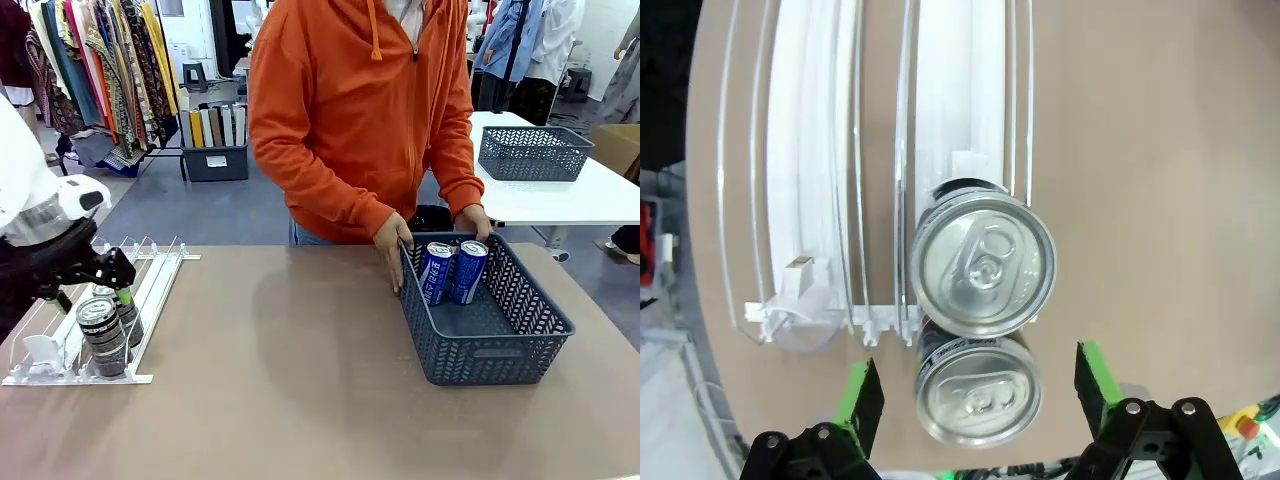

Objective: Retrieve and store the cans from the dispenser.
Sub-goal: Pick up one can from the Automatic Can Dispenser and place it in the middle of the table.

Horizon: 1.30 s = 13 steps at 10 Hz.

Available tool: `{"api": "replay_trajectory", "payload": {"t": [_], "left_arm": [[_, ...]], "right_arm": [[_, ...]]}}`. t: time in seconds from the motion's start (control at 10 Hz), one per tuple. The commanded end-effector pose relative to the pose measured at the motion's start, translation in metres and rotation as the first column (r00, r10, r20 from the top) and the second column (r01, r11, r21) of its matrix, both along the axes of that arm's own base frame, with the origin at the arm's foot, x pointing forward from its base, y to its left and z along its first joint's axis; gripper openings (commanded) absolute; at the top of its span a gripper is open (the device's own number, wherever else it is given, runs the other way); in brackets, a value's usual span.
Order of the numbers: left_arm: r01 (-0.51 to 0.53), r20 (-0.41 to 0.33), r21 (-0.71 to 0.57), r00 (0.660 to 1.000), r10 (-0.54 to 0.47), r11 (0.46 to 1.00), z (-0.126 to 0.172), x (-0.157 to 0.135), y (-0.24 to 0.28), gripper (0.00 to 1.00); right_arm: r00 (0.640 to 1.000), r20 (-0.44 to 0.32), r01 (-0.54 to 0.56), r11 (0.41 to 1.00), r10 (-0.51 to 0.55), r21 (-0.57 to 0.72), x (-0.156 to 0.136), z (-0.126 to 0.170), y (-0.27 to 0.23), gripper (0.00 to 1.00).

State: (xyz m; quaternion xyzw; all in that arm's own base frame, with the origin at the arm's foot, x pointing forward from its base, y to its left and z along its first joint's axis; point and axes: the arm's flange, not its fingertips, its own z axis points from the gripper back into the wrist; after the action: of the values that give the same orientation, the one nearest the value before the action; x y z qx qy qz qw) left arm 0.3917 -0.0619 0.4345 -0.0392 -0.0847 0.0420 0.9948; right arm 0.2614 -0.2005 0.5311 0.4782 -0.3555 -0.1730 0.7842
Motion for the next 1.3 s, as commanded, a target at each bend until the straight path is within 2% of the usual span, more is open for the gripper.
{"api": "replay_trajectory", "payload": {"t": [0.0,0.5,1.1,1.2], "left_arm": [[-0.034,0.002,0.058,0.999,0.034,0.998,-0.0106,0.0054,-0.0116,1.0],[-0.044,-0.042,0.123,0.998,0.049,0.991,-0.0168,0.0096,-0.0149,1.0],[-0.03,-0.077,0.128,0.996,0.04,0.991,-0.0173,0.0125,-0.0145,1.0],[-0.016,-0.103,0.127,0.994,0.029,0.992,-0.0182,0.0143,-0.0156,0.42]], "right_arm": [[0.999,0.044,0.002,1.0,-0.002,0.007,0.0032,0.0003,-0.0005,1.0],[0.999,0.044,0.002,1.0,-0.002,0.007,0.0032,0.0003,-0.0005,1.0],[0.999,0.044,0.002,1.0,-0.002,0.007,0.0032,0.0003,-0.0005,1.0],[0.999,0.044,0.002,1.0,-0.002,0.007,0.0032,0.0003,-0.0005,1.0]]}}
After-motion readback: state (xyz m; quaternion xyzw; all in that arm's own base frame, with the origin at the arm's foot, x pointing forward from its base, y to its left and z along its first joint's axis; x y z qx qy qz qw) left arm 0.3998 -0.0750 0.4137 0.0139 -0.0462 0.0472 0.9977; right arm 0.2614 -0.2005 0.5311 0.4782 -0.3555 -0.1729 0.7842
